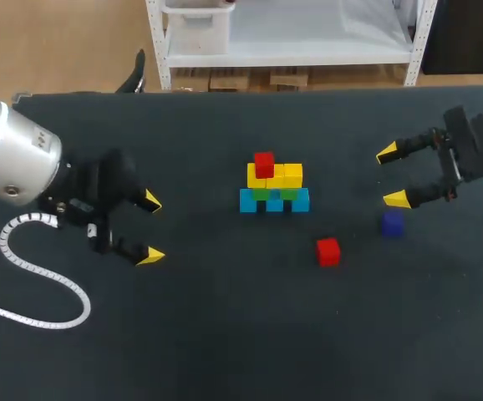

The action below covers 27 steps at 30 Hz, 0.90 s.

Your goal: Place the blue cubes, place green cubes on the blue cubes, place the yellow cubes on the green cubes, then place the red cubes on the yellow cubes, and place purple cube on the red cubes.

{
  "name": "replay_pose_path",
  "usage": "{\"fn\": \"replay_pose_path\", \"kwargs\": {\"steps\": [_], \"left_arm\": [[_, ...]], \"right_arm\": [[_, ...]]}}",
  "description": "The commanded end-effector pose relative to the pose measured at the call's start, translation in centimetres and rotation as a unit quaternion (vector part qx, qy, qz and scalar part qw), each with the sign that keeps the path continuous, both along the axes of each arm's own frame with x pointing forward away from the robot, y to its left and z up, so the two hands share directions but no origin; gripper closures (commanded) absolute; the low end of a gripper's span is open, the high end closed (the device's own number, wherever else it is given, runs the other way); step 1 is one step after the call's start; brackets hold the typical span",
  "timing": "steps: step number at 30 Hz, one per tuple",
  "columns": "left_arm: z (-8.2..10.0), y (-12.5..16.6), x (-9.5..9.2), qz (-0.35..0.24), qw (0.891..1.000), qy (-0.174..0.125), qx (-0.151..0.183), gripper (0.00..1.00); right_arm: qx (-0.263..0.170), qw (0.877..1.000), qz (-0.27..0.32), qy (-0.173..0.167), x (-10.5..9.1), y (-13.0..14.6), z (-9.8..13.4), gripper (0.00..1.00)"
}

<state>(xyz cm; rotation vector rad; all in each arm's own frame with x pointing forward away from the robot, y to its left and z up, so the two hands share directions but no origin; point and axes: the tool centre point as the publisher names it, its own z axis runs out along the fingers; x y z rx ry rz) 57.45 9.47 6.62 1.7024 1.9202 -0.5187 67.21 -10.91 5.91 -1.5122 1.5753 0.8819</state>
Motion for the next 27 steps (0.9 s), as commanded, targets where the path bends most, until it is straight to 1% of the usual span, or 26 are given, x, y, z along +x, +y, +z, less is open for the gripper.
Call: {"fn": "replay_pose_path", "kwargs": {"steps": [1, 4, 6, 11, 15, 17, 19, 22, 27], "left_arm": [[-0.1, 0.2, 0.0, -0.001, 1.000, -0.001, -0.004, 0.00], [-0.1, 0.2, 0.0, -0.001, 1.000, -0.001, -0.004, 0.00], [-0.1, 0.2, 0.0, -0.001, 1.000, -0.001, -0.004, 0.00], [-0.1, 0.2, 0.0, -0.001, 1.000, -0.001, -0.004, 0.00], [-0.1, 0.2, 0.0, -0.001, 1.000, -0.001, -0.004, 0.00], [-0.1, 0.2, 0.0, -0.001, 1.000, -0.001, -0.004, 0.00], [-0.1, 0.2, 0.0, -0.001, 1.000, -0.001, -0.004, 0.00], [-0.1, 0.2, 0.0, -0.001, 1.000, -0.001, -0.004, 0.00], [-0.1, 0.2, 0.0, -0.001, 1.000, -0.001, -0.004, 0.00]], "right_arm": [[0.006, 1.000, 0.014, -0.006, -1.9, 1.3, 0.3, 0.00], [-0.004, 0.999, 0.038, -0.012, -3.9, 2.5, 0.2, 0.00], [-0.007, 0.999, 0.053, -0.006, -5.2, 3.1, -0.2, 0.00], [-0.022, 0.997, 0.075, 0.012, -8.2, 4.4, -1.6, 0.00], [-0.035, 0.995, 0.092, 0.017, -10.2, 5.5, -3.2, 0.00], [-0.032, 0.994, 0.101, 0.017, -10.6, 6.1, -4.0, 0.00], [-0.025, 0.994, 0.107, 0.016, -10.6, 6.6, -4.4, 0.00], [-0.018, 0.994, 0.112, 0.008, -10.1, 7.4, -4.7, 0.00], [-0.013, 0.993, 0.114, 0.004, -9.0, 8.2, -5.3, 0.00]]}}
